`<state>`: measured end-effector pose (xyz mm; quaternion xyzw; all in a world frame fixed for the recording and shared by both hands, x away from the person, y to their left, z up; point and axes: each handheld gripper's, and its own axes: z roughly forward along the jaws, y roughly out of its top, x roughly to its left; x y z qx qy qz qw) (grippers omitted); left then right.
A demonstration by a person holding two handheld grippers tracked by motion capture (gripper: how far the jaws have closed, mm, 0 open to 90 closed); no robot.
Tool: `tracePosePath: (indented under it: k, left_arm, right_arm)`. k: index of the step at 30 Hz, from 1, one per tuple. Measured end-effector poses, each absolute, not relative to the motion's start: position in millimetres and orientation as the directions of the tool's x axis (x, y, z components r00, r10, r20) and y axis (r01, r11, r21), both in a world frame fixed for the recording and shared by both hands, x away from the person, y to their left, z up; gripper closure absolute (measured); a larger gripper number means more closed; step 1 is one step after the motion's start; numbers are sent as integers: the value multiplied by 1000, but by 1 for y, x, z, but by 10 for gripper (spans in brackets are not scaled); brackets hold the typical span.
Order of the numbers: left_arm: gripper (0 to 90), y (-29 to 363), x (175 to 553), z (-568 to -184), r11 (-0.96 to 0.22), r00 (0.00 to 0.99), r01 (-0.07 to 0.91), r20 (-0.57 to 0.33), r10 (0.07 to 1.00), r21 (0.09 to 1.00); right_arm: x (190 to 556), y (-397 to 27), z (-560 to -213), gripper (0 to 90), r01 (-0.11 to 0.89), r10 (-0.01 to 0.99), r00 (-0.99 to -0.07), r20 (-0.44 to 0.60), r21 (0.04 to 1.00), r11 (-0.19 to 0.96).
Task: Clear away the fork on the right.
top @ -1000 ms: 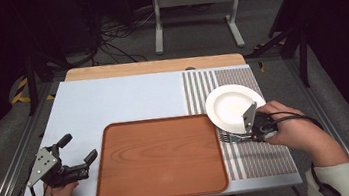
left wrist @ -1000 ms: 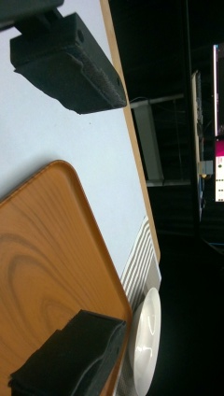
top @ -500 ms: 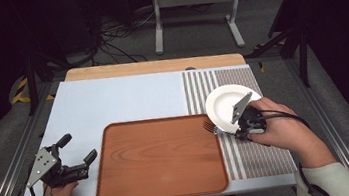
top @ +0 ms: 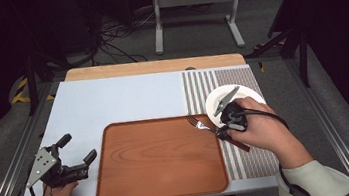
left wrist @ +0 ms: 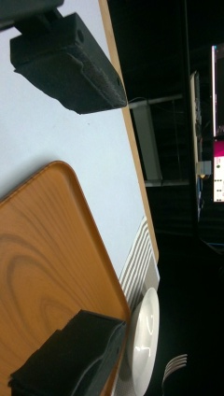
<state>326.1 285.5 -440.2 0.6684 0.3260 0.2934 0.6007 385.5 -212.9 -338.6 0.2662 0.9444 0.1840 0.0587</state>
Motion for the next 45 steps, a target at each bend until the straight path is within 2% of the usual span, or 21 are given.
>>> tracePosePath:
  k: [7, 15, 21, 45]
  left_arm:
    - [2, 286, 326, -440, -66, 617, 82, 2, 787, 994]
    - [2, 286, 326, -440, -67, 617, 77, 5, 787, 995]
    - [2, 286, 326, -440, -67, 616, 77, 6, 787, 995]
    - [2, 286, 326, -440, -63, 614, 75, 3, 789, 995]
  right_arm:
    - [387, -194, -338, 779, 569, 606, -795, 26, 377, 731]
    - [389, -180, -342, 779, 645, 654, -747, 117, 365, 671]
    - [390, -171, -345, 780, 704, 704, -695, 149, 342, 622]
    - [399, -149, -372, 779, 824, 803, -558, 210, 252, 507]
